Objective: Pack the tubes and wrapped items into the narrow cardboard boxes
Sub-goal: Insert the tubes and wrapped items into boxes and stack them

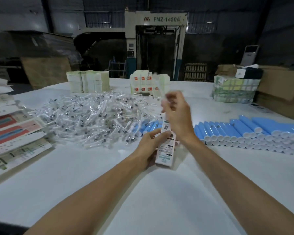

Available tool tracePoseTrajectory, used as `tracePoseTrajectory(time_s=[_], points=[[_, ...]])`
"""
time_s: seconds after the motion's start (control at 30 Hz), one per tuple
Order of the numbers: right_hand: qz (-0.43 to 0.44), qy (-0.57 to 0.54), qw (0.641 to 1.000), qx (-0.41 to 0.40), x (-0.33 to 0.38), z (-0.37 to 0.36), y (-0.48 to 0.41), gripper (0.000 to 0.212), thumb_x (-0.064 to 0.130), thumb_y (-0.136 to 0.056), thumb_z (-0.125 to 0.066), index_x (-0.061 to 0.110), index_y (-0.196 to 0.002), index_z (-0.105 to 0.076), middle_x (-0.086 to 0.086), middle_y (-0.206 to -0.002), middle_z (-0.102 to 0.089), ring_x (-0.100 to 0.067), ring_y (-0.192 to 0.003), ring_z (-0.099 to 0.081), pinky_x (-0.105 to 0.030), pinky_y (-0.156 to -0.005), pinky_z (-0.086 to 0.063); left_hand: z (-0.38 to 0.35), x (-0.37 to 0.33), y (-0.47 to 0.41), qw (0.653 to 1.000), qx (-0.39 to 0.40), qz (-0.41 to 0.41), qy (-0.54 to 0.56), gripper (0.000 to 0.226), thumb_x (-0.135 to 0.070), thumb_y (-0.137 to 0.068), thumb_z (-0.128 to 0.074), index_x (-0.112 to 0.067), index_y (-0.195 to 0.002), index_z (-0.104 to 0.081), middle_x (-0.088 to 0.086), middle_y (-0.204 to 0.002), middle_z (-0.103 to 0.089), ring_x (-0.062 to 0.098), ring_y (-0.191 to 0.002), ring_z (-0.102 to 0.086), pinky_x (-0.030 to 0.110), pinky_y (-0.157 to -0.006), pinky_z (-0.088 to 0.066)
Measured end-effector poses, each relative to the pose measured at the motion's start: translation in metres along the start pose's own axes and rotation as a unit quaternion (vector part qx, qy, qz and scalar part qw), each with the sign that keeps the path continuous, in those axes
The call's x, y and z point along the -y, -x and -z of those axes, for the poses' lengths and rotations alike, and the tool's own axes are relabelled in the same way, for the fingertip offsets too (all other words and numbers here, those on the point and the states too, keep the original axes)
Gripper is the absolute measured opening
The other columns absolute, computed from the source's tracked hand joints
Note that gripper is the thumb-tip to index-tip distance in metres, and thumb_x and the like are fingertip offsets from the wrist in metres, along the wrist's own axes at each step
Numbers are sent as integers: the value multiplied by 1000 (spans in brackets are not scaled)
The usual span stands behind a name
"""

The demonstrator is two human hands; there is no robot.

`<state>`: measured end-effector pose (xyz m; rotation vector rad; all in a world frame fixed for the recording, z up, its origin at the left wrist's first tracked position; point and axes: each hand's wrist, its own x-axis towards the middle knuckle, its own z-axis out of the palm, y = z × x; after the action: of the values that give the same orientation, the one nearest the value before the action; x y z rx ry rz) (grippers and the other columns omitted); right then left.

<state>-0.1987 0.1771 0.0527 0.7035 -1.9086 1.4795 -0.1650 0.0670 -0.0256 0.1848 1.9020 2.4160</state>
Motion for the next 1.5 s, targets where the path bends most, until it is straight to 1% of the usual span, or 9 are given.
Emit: tracePoseTrajectory(time_s=[0.2, 0.37, 0.47, 0.57, 0.8, 1.1, 1.27, 1.4, 1.5], points=[[-113, -49, 985, -120, -38, 76, -8, 7, 21, -103, -64, 19, -103, -71, 2, -85, -69, -8, -72, -62, -27, -73, -53, 1, -1, -6, 1000, 3, 12, 6, 26, -30, -94, -83, -29, -120, -80, 19, -120, -79, 40, -112, -77, 67, -103, -56], [-105, -59, 984, -128, -29, 100, -21, 15, 9, -99, -67, 18, -108, -75, -1, -99, -75, -5, -81, -70, -21, -79, -56, -3, -2, -3, 1000, 6, -7, -11, 41, -37, -84, -87, -32, -124, -78, 17, -121, -79, 41, -113, -76, 58, -95, -63], [-115, -104, 981, -119, -19, 106, -27, 30, 10, -91, -75, 15, -118, -62, -4, -95, -78, -10, -83, -73, -23, -79, -59, -4, -1, -3, 999, 19, -19, -22, 40, -36, -88, -86, -32, -127, -77, 17, -120, -79, 38, -114, -76, 54, -94, -64], [-111, -95, 985, -92, -5, 105, -30, 31, 8, -88, -79, 10, -112, -60, -9, -94, -78, -15, -85, -73, -25, -77, -58, -5, -2, 0, 999, 25, -22, -31, 32, -35, -93, -84, -36, -124, -78, 13, -119, -80, 31, -111, -78, 44, -84, -66], [-92, 22, 989, 110, 11, 101, -30, 16, 7, -90, -78, 11, -105, -73, -5, -100, -77, -14, -89, -75, -24, -81, -61, -6, -5, 2, 997, 45, -31, -49, 47, -36, -90, -86, -33, -135, -72, 9, -122, -80, 28, -115, -76, 43, -91, -61], [-82, 100, 984, 124, -4, 84, -18, 6, 22, -92, -79, 19, -88, -77, 8, -85, -77, -1, -79, -67, -23, -72, -51, -7, -1, 0, 998, 43, -36, -32, 51, -36, -87, -88, -29, -135, -72, 13, -123, -79, 33, -117, -75, 56, -101, -60], [-67, 100, 991, 49, -6, 85, -4, 16, 26, -100, -69, 17, -111, -75, 8, -112, -73, -10, -107, -64, -28, -95, -49, -5, 0, -1, 999, 22, -29, -7, 42, -29, -93, -84, -25, -133, -73, 17, -122, -79, 42, -119, -73, 58, -100, -61], [-128, 6, 988, 91, -16, 85, 21, 37, 39, -100, -70, 29, -134, -58, 5, -122, -68, -9, -110, -66, -22, -88, -52, -4, 0, -2, 999, 34, -37, 17, 42, -27, -93, -83, -20, -133, -73, 22, -124, -77, 47, -120, -71, 60, -104, -58], [-125, -60, 983, 119, -28, 75, 41, 49, 29, -98, -74, 33, -141, -51, 5, -120, -70, -13, -103, -73, -25, -81, -59, -8, 1, 0, 997, 55, -40, 20, 50, -29, -88, -86, -21, -135, -71, 24, -125, -76, 43, -117, -73, 57, -101, -60]])
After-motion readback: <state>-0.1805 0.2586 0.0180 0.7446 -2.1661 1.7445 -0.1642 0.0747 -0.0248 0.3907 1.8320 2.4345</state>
